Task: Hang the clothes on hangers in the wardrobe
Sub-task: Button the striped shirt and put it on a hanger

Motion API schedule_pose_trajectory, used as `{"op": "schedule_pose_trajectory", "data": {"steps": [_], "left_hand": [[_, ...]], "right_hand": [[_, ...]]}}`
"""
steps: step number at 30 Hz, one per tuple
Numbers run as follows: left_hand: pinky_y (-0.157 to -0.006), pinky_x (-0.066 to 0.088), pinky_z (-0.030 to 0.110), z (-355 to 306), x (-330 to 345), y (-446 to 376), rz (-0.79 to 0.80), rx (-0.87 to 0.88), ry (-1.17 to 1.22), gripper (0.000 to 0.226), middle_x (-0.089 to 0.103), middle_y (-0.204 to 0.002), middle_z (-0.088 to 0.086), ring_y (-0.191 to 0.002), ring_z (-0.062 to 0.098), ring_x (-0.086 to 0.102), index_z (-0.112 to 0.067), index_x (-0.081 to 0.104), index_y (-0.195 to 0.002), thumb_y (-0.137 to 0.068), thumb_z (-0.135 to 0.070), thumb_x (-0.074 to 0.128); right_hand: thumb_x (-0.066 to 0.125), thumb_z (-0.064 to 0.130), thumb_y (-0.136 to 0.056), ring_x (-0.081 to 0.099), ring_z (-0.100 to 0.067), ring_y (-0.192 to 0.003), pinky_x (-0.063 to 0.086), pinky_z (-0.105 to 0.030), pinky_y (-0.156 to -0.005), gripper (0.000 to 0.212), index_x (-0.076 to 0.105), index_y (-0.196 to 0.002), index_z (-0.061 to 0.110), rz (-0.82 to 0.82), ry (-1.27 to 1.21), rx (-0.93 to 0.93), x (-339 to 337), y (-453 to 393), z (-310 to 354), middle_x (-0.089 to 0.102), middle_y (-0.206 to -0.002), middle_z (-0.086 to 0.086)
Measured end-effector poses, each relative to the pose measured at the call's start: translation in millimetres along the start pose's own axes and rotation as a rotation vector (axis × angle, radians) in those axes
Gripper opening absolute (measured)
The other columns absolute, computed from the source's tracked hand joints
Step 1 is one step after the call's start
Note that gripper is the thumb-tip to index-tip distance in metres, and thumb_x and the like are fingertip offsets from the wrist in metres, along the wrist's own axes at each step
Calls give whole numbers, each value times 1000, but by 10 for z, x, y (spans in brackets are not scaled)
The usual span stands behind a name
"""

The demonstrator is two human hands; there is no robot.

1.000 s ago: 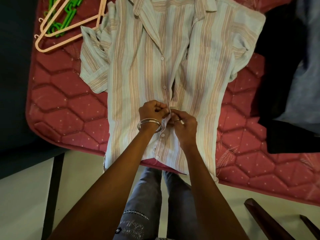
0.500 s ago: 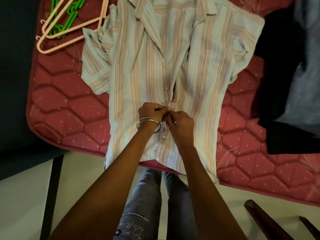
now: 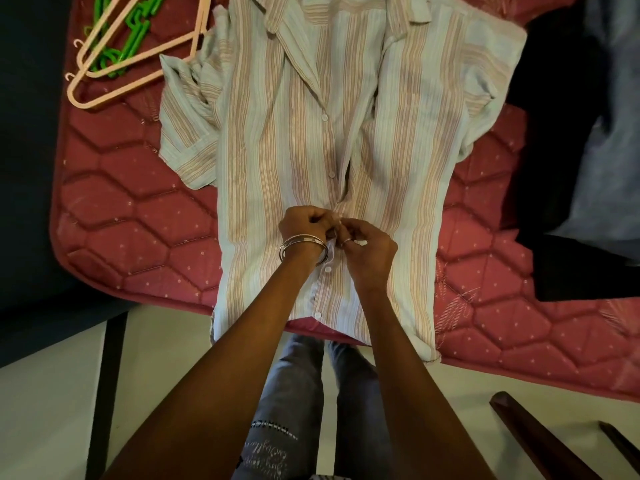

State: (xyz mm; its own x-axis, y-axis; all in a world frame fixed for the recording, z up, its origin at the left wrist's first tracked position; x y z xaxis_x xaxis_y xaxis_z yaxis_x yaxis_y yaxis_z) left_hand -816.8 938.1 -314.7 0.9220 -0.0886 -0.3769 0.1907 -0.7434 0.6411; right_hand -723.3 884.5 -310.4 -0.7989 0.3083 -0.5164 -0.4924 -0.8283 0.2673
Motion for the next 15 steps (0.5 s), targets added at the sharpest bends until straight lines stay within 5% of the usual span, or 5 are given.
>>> {"op": "schedule_pose_trajectory", "data": {"steps": [5,11,15], "left_hand": [[-72,59,41,-35,16,16,-29,29,-111,12,72,-82,15,-73,27,70,0,74,-89,-79,-8,74],[-80,58,42,-39,30,18,-40,-133,29,20,72,-92,17,-83,31,69,1,71,-97,-78,0,72],[-74,56,24,-49,6,27,-14,-74,-29,26,71,-97,13,-83,22,67,-1,69,-105,-79,2,70]], "right_hand": [[74,13,-81,62,-2,-72,46,-7,-73,14,77,-94,8,12,-1,-1,9,2,-29,75,-85,-3],[72,14,-84,69,-9,-72,55,-21,-72,15,76,-97,7,60,-102,56,-1,-12,-57,75,-84,-4],[67,7,-85,69,-14,-67,56,-27,-65,9,74,-90,3,149,-163,178,-15,-126,-46,73,-78,-9]]}}
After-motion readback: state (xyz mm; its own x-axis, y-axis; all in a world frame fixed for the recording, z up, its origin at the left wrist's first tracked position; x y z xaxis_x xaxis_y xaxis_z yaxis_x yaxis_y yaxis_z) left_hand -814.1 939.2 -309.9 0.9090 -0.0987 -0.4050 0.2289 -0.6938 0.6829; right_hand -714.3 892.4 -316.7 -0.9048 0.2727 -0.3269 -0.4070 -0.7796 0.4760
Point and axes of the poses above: each hand's wrist, its own y-axis away from the middle knuckle, its own x-axis out of the palm, z = x × y, the point moved 1 cm from there along -y, towards the middle knuckle
